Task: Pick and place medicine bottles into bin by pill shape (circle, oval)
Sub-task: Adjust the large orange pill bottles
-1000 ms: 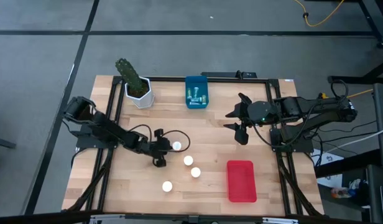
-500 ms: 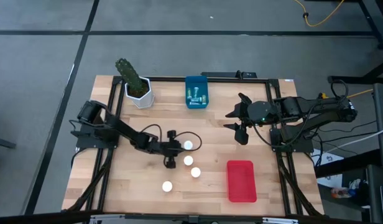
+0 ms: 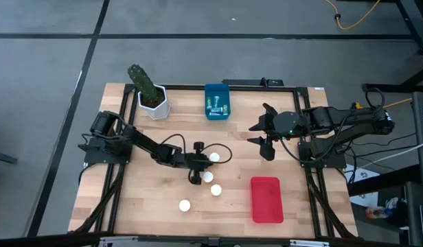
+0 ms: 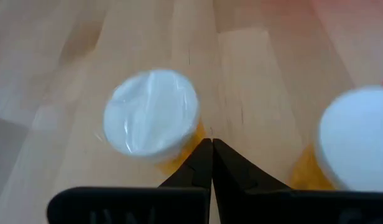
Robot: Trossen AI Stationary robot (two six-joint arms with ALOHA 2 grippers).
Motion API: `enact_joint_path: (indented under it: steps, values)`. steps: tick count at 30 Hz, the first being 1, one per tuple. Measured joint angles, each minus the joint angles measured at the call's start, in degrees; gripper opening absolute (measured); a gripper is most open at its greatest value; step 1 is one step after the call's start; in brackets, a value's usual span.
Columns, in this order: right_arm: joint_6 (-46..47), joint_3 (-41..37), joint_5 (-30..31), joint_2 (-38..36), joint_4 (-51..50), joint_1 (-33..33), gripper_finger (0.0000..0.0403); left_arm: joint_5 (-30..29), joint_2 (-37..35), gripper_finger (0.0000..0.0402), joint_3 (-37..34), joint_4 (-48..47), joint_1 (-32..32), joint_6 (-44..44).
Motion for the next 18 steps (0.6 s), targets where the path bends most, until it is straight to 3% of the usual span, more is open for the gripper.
enact_joint_path:
  steps: [5, 10, 18]
  values:
    - [0.0, 0.0, 0.0, 0.0, 0.0, 0.0, 0.0201, -0.7, -1.9, 0.0000, 0.0, -6.2, -1.5, -1.8]
    - [-0.4, 0.0, 0.0, 0.0, 0.0, 0.0, 0.0201, -3.8, -9.3, 0.0000, 0.0, -16.6, -4.9, -4.6]
    - [-0.8, 0.0, 0.0, 0.0, -0.4, 0.0, 0.0201, -4.0, -19.8, 0.0000, 0.0, -41.0, -14.9, -29.6]
